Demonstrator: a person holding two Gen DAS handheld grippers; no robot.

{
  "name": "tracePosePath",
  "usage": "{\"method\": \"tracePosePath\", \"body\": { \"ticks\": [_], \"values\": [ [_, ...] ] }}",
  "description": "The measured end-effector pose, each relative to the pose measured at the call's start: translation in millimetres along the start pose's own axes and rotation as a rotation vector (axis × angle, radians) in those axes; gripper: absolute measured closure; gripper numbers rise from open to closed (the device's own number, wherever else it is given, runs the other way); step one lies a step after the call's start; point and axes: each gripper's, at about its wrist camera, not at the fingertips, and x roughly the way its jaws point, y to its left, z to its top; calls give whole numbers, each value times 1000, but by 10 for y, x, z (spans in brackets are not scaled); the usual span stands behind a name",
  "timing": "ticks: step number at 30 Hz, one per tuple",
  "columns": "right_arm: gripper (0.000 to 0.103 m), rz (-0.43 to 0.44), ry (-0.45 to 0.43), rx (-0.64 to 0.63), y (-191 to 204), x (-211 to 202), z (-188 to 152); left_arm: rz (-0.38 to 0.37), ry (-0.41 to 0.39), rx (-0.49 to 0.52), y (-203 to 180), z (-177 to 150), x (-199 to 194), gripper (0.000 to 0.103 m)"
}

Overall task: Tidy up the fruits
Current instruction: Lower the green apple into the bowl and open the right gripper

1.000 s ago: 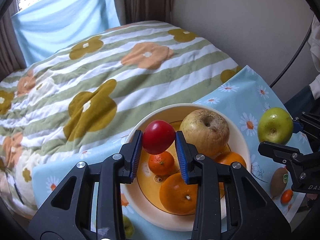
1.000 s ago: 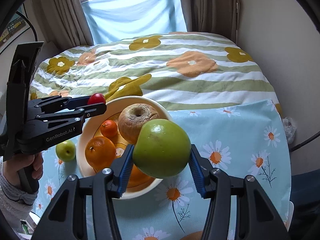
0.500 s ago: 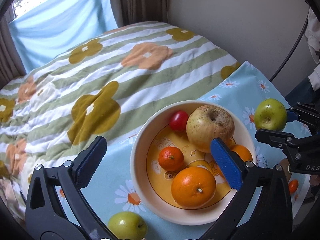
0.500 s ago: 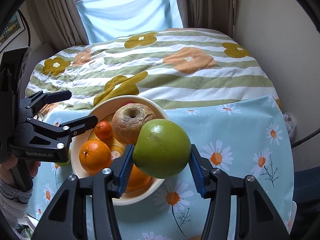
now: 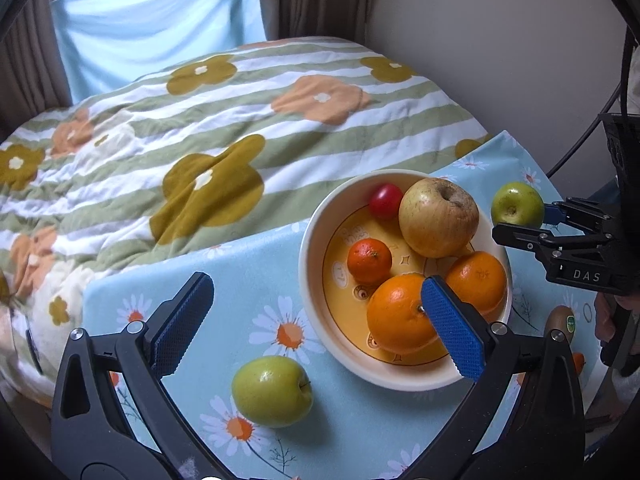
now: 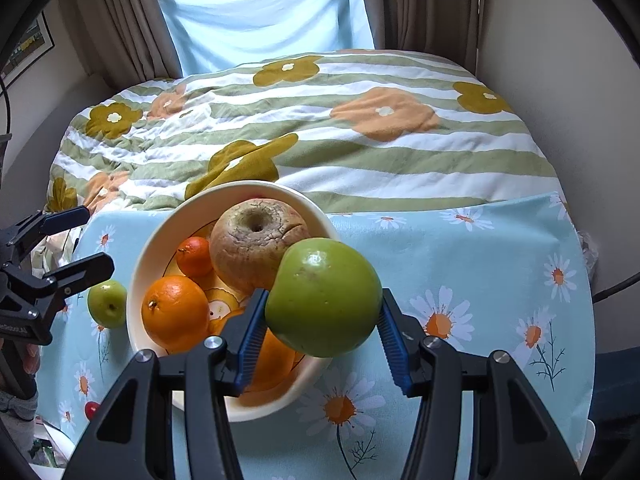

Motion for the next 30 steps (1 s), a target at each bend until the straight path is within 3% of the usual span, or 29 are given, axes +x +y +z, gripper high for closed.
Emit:
{"method": "tracePosePath", "body": {
  "ticks": [7, 9, 10, 19, 30],
  "values": [
    [51, 12, 24, -1, -6, 110, 19, 13, 4, -34, 47, -121, -70, 0],
    [26, 23, -11, 0, 8, 55, 8, 16, 7, -43, 40, -159, -89, 0],
    [1, 33, -28, -2, 16, 27, 9, 17, 7, -47, 35, -181, -101, 0],
    [0, 38, -56, -26, 78, -126, -27, 41, -10, -47, -23, -262, -275, 0],
    [0, 31, -74, -26, 55, -610, -156, 88, -57, -96, -146, -491, -747, 0]
  ]
}}
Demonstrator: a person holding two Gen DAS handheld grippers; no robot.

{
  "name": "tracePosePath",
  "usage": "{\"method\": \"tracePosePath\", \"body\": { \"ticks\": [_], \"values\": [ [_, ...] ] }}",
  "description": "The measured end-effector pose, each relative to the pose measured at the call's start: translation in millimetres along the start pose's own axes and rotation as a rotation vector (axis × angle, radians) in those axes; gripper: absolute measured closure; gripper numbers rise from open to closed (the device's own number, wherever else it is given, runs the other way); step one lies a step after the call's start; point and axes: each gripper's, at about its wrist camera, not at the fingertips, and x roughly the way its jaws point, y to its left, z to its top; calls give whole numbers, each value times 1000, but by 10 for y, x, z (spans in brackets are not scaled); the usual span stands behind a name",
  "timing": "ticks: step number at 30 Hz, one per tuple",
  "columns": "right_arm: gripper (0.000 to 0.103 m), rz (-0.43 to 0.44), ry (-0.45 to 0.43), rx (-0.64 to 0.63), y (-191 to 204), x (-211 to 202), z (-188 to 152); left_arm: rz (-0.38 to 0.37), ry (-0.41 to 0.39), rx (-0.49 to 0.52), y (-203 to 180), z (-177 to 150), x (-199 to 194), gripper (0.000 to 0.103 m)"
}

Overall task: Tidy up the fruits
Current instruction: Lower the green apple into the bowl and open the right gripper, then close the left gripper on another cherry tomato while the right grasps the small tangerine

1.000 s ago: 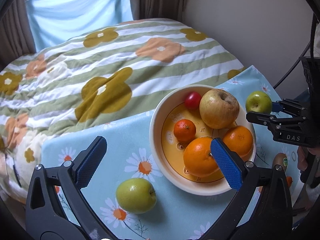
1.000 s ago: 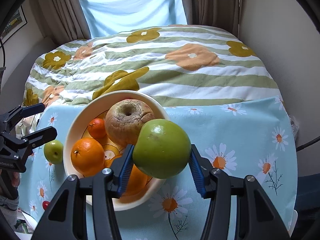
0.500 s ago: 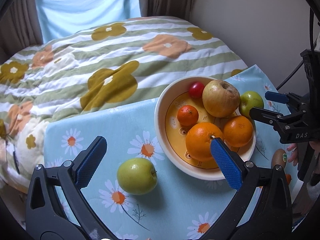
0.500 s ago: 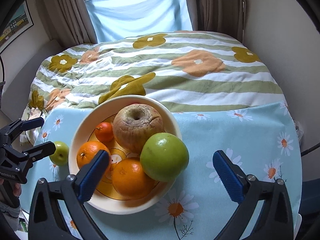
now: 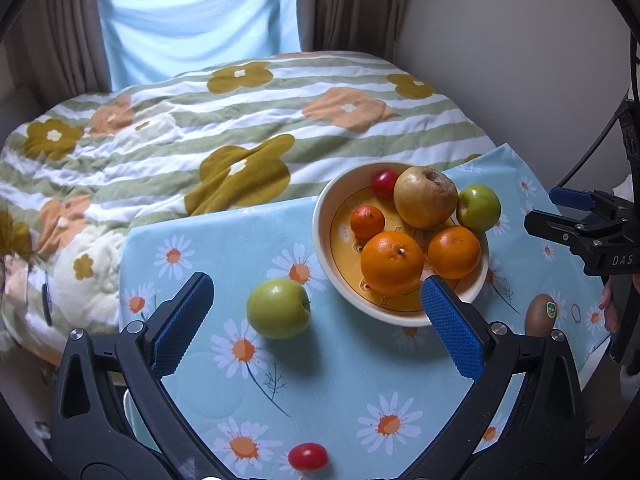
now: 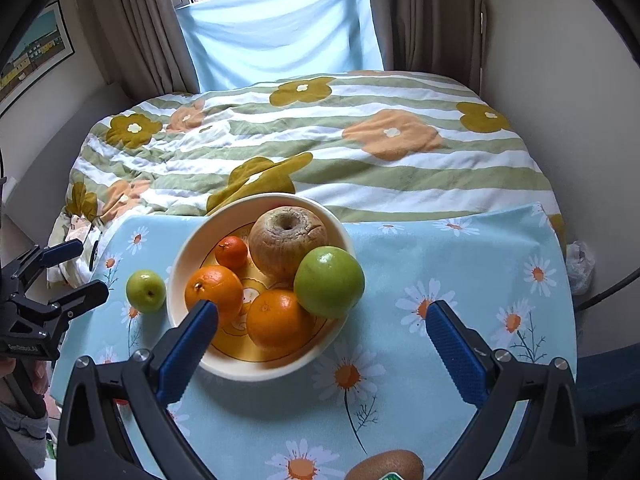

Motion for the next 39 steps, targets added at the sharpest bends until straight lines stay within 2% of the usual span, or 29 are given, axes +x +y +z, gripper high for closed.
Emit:
{"method": "tracePosePath", "body": {
  "ticks": [12, 21, 26, 32, 34, 38, 39],
  "values": [
    [0, -38, -42, -38, 14, -767, -348, 76, -50, -40, -116, -417, -662, 0],
    [0, -61, -37, -15, -91, -1077, -781, 126, -62, -65, -177, -799, -864, 0],
    [0, -87, -28, -16, -114, -1078, -1026, 122, -35, -62, -195, -994, -755, 0],
    [0, -110, -8, 63, -230, -916, -1399, 112, 26, -61, -176, -1270, -433, 0],
    [0, -112, 3, 81, -257, -845, -1504, 106, 45, -69, -153, -1335, -326, 4],
    [0, -130, 33, 86, -270, -710, -1667, 110, 85, -70, -122, -1447, -129, 6],
    [0, -135, 42, 87, -272, -680, -1700, 110, 96, -75, -104, -1469, -89, 10]
  ]
}}
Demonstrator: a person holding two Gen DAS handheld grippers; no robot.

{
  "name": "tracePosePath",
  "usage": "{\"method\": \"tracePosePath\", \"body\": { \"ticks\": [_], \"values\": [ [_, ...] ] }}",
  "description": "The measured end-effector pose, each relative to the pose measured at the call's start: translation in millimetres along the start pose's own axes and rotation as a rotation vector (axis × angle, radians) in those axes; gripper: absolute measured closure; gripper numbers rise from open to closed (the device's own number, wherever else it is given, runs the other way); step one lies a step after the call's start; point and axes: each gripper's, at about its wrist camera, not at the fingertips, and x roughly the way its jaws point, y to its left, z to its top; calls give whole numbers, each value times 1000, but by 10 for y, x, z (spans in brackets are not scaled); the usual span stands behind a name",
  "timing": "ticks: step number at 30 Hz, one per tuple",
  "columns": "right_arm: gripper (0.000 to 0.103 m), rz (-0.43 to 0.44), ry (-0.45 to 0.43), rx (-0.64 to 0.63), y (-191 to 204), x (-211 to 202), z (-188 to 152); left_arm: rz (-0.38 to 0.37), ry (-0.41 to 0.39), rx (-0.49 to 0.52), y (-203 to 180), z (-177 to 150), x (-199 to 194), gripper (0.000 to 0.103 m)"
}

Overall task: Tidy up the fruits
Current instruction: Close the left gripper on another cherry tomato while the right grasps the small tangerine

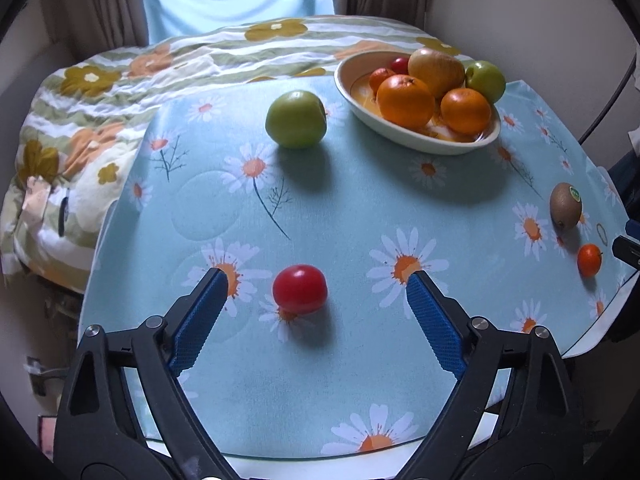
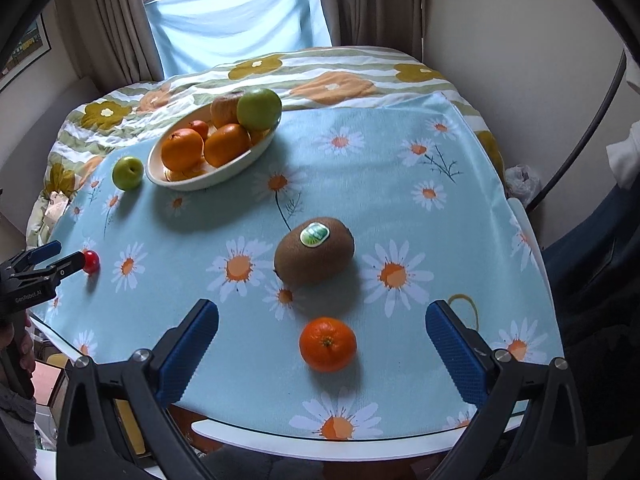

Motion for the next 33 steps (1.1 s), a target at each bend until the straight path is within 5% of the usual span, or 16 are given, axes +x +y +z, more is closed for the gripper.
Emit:
{"method": "tracePosePath", "body": {
  "ticks": [9, 17, 19, 33],
  "values": [
    [0, -15, 64, 23, -31, 213, -227, -17, 53, -34, 108, -70, 226, 39],
    [2, -14, 86, 22, -22, 279, -301, -18, 70, -37, 138, -82, 300, 51],
    [6, -9, 92, 23, -18, 294, -304, -10, 69, -28, 133, -70, 301, 65],
    [27, -9, 112, 28, -14, 361, -344, -45, 70, 3, 60, -146, 251, 65]
  ]
}}
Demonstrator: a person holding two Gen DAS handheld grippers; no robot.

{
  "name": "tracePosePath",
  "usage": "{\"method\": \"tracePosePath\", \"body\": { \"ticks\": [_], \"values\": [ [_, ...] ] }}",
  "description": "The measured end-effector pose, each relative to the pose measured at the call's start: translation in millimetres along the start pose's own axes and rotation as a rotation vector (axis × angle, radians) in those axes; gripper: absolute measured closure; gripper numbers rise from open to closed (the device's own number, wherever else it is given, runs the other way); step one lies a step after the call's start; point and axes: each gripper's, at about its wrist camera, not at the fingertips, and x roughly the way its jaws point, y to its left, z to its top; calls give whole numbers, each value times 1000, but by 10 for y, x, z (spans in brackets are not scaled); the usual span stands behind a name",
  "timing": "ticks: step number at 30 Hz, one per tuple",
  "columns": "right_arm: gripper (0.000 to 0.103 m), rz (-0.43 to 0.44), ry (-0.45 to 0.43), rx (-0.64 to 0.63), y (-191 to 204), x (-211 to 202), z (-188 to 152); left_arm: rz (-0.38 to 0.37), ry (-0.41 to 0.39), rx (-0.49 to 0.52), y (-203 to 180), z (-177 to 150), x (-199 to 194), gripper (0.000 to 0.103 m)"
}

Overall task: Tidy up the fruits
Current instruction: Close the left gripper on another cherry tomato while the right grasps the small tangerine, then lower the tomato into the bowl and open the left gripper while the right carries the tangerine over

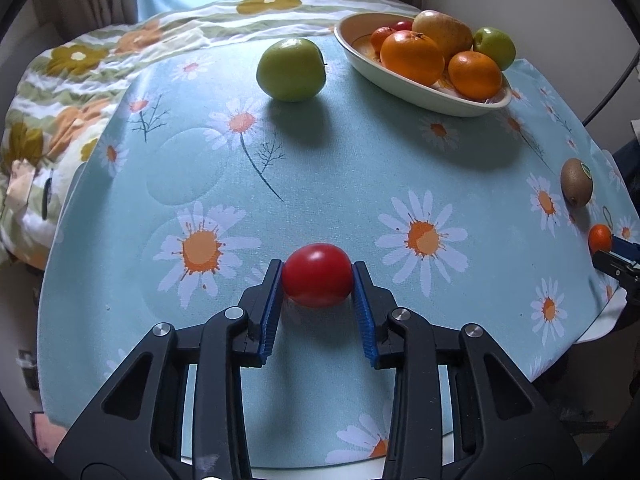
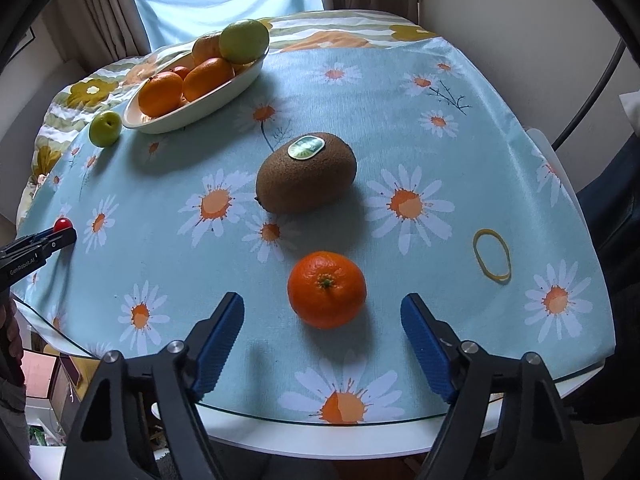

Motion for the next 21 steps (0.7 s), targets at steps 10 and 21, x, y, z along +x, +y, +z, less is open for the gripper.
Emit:
{"method": "tracePosePath", "body": {
  "ticks": [10, 21],
  "values": [
    [51, -9, -6, -17, 20, 78, 42, -20, 6, 9, -65, -26, -20, 65],
    [68, -12, -21, -75, 110, 24, 86, -42, 2, 14, -174, -5, -97, 65]
  ]
}}
